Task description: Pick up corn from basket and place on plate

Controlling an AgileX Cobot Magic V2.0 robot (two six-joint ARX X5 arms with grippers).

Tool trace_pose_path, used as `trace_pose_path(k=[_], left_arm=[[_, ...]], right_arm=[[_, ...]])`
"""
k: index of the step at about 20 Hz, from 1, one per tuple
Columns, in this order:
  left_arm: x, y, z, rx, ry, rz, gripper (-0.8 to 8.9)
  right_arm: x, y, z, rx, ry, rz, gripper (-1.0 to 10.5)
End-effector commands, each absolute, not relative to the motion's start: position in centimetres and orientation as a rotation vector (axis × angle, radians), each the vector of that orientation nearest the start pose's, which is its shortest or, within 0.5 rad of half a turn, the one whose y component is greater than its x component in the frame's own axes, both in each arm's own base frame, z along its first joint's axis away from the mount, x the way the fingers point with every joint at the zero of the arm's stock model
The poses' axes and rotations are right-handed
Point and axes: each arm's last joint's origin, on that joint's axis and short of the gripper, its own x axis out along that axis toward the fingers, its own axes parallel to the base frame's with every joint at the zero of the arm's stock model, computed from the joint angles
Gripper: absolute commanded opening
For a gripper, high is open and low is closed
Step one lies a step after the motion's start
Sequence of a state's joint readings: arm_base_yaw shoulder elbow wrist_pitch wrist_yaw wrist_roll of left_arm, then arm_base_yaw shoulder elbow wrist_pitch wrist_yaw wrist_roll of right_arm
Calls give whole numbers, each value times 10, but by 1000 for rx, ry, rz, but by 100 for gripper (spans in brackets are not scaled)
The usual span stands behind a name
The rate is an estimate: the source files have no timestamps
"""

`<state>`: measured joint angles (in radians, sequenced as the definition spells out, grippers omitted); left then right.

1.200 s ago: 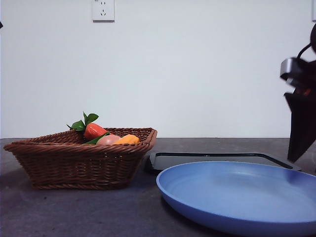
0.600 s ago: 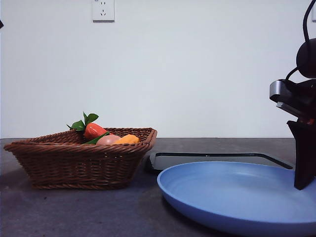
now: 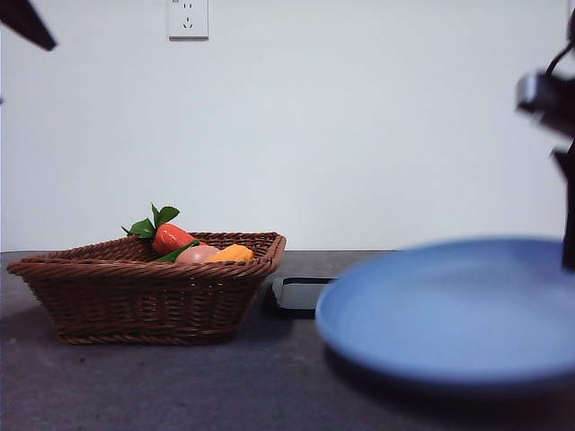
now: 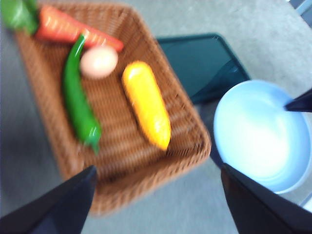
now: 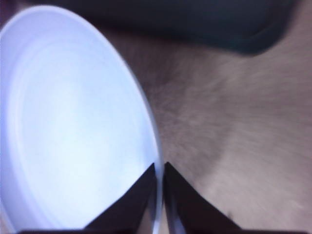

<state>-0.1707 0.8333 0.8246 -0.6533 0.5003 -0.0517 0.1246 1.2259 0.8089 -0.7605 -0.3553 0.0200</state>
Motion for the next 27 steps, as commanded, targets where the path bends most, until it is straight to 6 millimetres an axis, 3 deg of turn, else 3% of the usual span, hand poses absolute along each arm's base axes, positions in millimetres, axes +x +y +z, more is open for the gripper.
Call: trace_pose_path(k=[1, 7, 13, 18, 27], left_arm=[[178, -55, 309, -138, 686, -647, 416], [242, -99, 293, -51, 812, -624, 416], [292, -142, 263, 14, 946, -614, 416], [307, -164, 237, 61, 1009, -606, 416], [320, -178, 197, 80, 1093, -606, 416]], right_arm=[[199, 31, 243, 174, 1116, 396, 1], [160, 22, 275, 184, 971, 373, 1], [143, 21, 285, 197, 916, 372, 1], [142, 21, 284, 198, 929, 370, 1], [142, 21, 284, 197, 927, 372, 1]])
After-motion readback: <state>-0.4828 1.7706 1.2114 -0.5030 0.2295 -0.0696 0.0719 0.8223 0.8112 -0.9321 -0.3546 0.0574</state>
